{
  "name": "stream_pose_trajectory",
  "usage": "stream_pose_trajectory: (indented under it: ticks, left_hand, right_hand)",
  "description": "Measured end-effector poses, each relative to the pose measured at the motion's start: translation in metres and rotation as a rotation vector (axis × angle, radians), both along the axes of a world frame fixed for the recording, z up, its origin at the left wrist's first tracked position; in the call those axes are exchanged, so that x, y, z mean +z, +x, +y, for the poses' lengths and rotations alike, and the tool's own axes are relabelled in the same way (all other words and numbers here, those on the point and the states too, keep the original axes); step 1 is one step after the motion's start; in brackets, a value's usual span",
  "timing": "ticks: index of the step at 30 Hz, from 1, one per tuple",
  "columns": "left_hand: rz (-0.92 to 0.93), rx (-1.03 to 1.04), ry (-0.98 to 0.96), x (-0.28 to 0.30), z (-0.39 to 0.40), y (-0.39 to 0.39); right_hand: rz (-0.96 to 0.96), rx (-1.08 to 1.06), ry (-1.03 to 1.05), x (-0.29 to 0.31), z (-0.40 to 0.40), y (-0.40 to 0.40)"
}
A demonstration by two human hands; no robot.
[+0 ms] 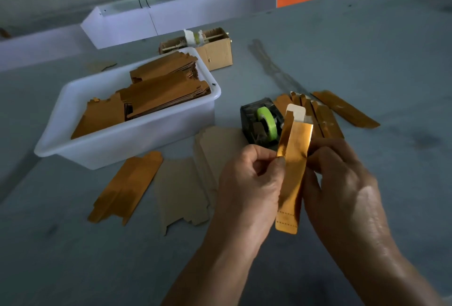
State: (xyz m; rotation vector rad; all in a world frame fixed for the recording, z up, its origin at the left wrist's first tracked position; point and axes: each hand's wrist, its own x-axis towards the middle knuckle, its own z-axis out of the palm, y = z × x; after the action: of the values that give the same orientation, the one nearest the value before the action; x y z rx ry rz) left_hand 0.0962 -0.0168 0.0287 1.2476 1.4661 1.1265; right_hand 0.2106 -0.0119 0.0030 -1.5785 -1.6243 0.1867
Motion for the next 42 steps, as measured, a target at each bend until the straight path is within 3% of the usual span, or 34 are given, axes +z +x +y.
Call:
stream_pose_trajectory:
  ticks: [6, 10, 12, 16, 19, 24, 30, 39, 42]
  left_hand:
    - [0.086, 0.013, 0.015, 0.002, 0.001, 0.001]
    - [0.085, -0.024, -0.019, 0.0, 0.003, -0.002]
    - [-0.124, -0.051, -0.121, -0.002, 0.004, -0.01]
    - [-0.725, -0.065, -0.244, -0.002, 0.002, -0.027]
    - [-0.801, -0.071, -0.25, -0.006, -0.001, -0.037]
    - [-0.745, -0.144, -0.138, -0.004, -0.004, -0.044]
    - [-0.34, -0.313, 0.004, 0.0, 0.004, -0.029]
    - [0.056, -0.387, 0.046, -0.002, 0.014, -0.027]
    - [0.085, -0.38, 0.081, -0.003, 0.012, -0.027]
  right_hand:
    - [-0.128, -0.009, 0.003, 0.003, 0.002, 0.001]
    - [0.058, 0.081, -0.099, 0.002, 0.0, 0.014]
    - [0.235, 0.118, -0.181, 0.003, -0.002, 0.023]
    - [0.605, 0.155, -0.301, 0.001, -0.005, 0.024]
    - [0.748, 0.183, -0.342, -0.003, -0.006, 0.018]
    - [0.813, 0.204, -0.297, -0.003, -0.011, 0.015]
    - [0.783, 0.201, -0.321, -0.008, -0.007, 0.016]
    - [0.691, 0.124, -0.304, -0.021, -0.002, 0.015]
    - [0.593, 0.091, -0.286, -0.024, -0.002, 0.013]
